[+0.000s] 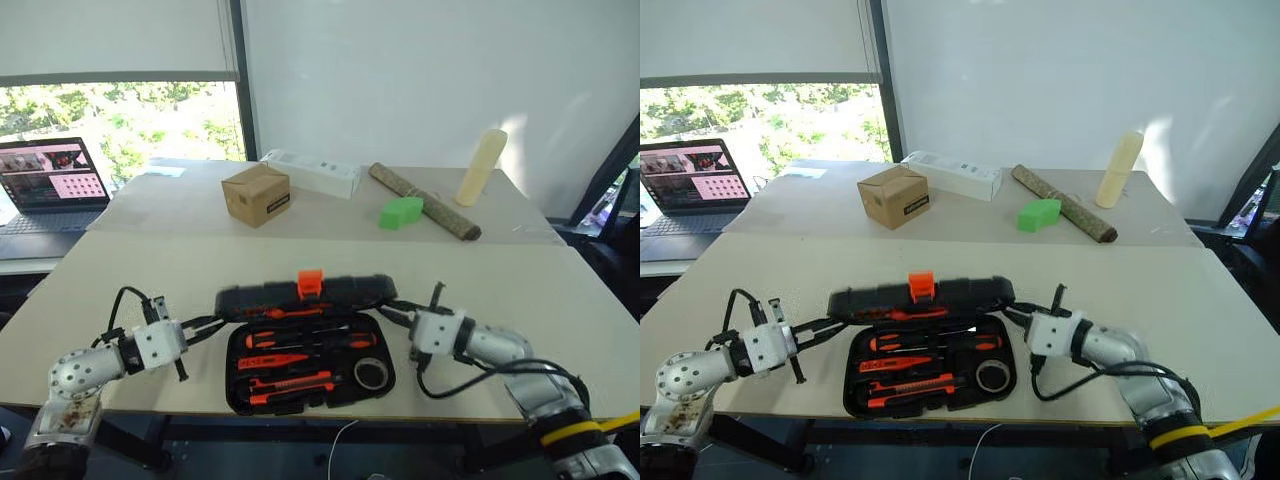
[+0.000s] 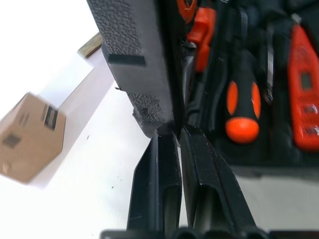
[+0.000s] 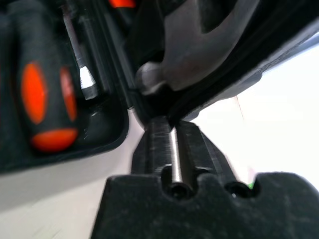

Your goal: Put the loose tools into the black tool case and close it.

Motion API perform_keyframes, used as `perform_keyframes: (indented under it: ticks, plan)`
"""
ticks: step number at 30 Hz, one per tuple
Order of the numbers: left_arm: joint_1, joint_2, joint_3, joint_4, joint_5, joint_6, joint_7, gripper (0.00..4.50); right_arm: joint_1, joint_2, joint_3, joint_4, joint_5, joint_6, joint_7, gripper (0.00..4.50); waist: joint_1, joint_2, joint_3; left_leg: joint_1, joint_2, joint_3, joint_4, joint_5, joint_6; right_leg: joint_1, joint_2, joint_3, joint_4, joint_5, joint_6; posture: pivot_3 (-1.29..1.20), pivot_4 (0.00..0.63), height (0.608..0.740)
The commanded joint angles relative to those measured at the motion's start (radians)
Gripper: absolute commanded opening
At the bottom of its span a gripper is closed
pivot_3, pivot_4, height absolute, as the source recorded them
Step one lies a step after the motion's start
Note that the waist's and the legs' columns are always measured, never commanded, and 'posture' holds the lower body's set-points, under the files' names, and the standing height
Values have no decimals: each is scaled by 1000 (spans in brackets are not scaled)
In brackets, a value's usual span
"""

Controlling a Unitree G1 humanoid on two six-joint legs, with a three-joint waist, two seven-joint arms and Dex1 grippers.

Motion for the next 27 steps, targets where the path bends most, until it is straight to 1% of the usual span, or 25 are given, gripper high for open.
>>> perform_keyframes:
  ticks: [1,3,4,6,8,9,10,12,13,15,16,18,19,20,21,22,23,24,25,27]
  plan:
    - [20,35,-38,70,4,-15,-40,896,8,-28,-24,-1,-1,-67,-8,2007,-7,1,0,1,0,-1,0,-1,2,0,0,1,0,0,0,0,150,740]
    - [-4,42,-27,105,-11,25,-21,1580,20,-39,-37,4,14,-64,-7,2522,-10,1,0,2,1,0,0,-1,2,-1,0,3,1,0,0,0,150,740]
    - [-19,46,-20,118,-27,64,-15,1953,25,-46,-46,5,27,-51,-3,2948,-8,1,0,2,1,0,1,-1,2,-1,0,2,2,0,0,0,150,740]
    - [-50,60,-16,130,-65,159,-33,2540,45,-66,-72,-10,87,-11,29,3578,-2,1,0,2,1,0,2,0,1,-1,0,2,5,0,0,0,150,740]
    - [-61,71,-17,134,-72,195,-45,3244,65,-82,-84,-27,121,-1,55,4267,4,1,0,1,1,-1,3,0,1,-1,1,2,7,0,0,0,150,740]
    - [-69,75,-17,141,-72,213,-45,3292,84,-91,-89,-39,149,11,79,4469,4,1,0,2,1,-1,3,0,1,-1,1,2,7,0,-1,0,150,740]
    - [-79,80,-15,151,-71,238,-41,3292,109,-104,-95,-64,186,31,109,4469,5,1,0,2,1,-1,3,0,1,-1,0,2,7,0,-1,0,150,740]
    - [-97,87,-12,165,-86,296,-52,3292,166,-130,-109,-127,262,90,165,4106,6,1,0,2,1,-1,2,0,1,-1,1,2,7,0,-1,0,150,740]
    - [-105,87,-8,167,-97,319,-59,3292,194,-144,-115,-159,292,118,191,3785,6,1,0,1,1,-2,2,0,1,-1,1,2,7,0,-1,0,150,740]
    - [-118,89,-4,150,-134,391,-86,2754,267,-178,-122,-251,376,189,254,3286,5,1,0,1,1,-2,2,0,1,-1,1,2,7,0,-1,0,150,740]
    - [-125,89,-1,131,-166,442,-108,2554,306,-194,-126,-309,413,243,273,2841,4,1,0,0,1,-2,2,-1,2,-2,1,2,7,0,-1,0,150,740]
    - [-142,93,-3,101,-202,515,-137,1864,376,-221,-127,-414,461,324,302,2254,5,0,0,0,1,-2,2,-1,2,-2,1,2,7,0,0,0,150,740]
    - [-151,97,-8,90,-213,544,-154,1510,408,-234,-125,-462,474,363,315,1873,5,0,0,0,1,-3,3,-1,2,-2,1,2,7,0,0,0,150,740]
    - [-162,101,-15,83,-216,574,-164,1069,438,-244,-117,-509,482,387,328,1563,6,0,0,0,1,-3,3,-1,2,-2,1,2,7,0,0,0,150,740]
    - [-172,104,-20,81,-214,590,-174,647,461,-247,-110,-549,491,418,336,1149,7,0,0,0,1,-3,3,-1,2,-2,1,2,7,0,0,0,150,740]
    - [-181,106,-24,80,-214,604,-187,413,479,-249,-102,-582,498,451,341,904,7,0,0,0,1,-3,3,-1,2,-2,1,2,7,0,0,0,150,740]
    - [-198,105,-30,88,-208,612,-194,42,491,-248,-84,-609,487,468,347,500,7,0,0,0,1,-4,3,-1,2,-2,1,2,7,0,0,0,150,740]
    - [-219,99,-35,102,-199,612,-195,0,497,-243,-68,-628,473,481,350,208,7,0,0,0,1,-4,3,-1,2,-2,1,2,7,0,0,0,150,740]
    - [-248,90,-45,121,-188,621,-196,0,498,-233,-45,-645,464,510,348,98,7,0,0,0,1,-4,3,-1,1,-1,1,2,7,-1,0,0,150,740]
    - [-299,75,-72,154,-166,630,-201,0,486,-212,-5,-666,440,553,338,98,12,-1,0,0,1,-4,4,0,1,-2,2,2,7,-1,0,0,150,740]
